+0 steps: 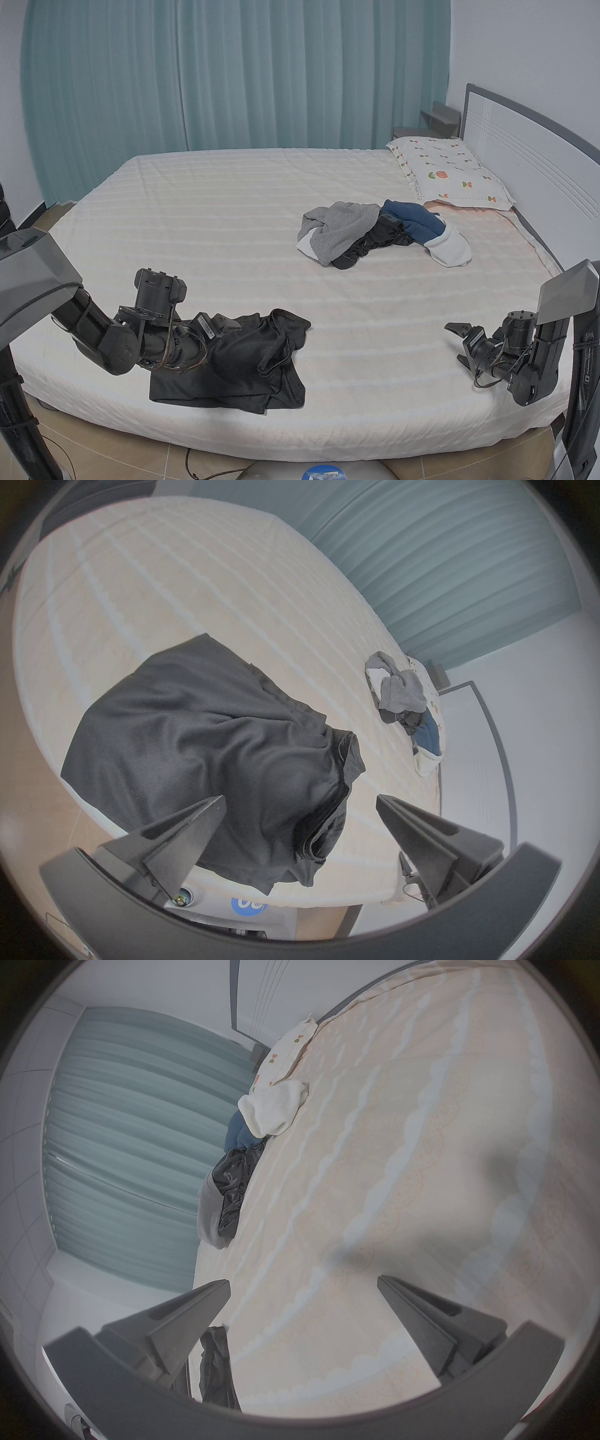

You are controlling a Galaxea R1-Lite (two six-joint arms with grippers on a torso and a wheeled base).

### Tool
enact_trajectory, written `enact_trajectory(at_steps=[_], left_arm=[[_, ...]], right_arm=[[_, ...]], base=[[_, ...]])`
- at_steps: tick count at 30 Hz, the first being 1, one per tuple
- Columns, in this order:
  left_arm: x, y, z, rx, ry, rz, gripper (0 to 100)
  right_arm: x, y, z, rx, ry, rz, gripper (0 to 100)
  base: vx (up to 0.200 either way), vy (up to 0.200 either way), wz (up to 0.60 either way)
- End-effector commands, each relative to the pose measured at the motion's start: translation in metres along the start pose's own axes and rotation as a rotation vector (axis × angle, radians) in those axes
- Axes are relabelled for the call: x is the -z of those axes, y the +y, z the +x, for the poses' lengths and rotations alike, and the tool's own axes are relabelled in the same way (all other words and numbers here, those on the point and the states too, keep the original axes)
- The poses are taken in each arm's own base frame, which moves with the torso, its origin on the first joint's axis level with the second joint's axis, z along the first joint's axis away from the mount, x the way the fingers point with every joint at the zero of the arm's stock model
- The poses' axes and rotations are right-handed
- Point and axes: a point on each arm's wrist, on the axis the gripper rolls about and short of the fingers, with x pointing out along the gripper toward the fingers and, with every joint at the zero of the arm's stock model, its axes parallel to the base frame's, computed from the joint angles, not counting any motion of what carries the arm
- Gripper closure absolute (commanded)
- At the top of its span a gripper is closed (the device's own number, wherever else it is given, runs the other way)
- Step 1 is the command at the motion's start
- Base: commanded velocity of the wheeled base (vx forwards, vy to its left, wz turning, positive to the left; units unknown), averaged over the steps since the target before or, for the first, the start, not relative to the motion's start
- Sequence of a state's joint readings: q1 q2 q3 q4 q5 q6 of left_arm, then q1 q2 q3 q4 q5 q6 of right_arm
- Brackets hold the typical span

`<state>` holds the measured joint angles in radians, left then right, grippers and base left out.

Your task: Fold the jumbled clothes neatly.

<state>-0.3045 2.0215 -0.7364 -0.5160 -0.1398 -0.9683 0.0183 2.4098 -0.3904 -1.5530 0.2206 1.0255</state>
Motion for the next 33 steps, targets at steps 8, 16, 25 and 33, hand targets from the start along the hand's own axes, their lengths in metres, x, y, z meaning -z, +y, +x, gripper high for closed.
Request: enact_trajectory(at_steps=[8, 16, 25, 33], left_arm=[[-0.019, 0.037, 0.006, -0.037, 0.004, -0.088, 0], [-0.029, 0.046, 0.010, -0.010, -0.014, -0.111, 0], [-0.030, 0.053, 0.018, 0.016, -0.022, -0.116, 0], [-0.031, 0.051, 0.020, 0.037, -0.043, -0.146, 0]], right_arm=[[0.003, -0.002, 0.001, 0.008, 0.012, -0.019, 0], [0.008, 0.006, -0.002, -0.009, 0.029, -0.033, 0], [0.055, 0.041, -0.035, -0.046, 0.130, -0.183, 0], [0.085, 0.048, -0.040, 0.002, 0.096, -0.354, 0]], base=[[0.000, 0.200, 0.00], [0.000, 0.200, 0.00], [0.000, 0.200, 0.00], [0.000, 0.200, 0.00]])
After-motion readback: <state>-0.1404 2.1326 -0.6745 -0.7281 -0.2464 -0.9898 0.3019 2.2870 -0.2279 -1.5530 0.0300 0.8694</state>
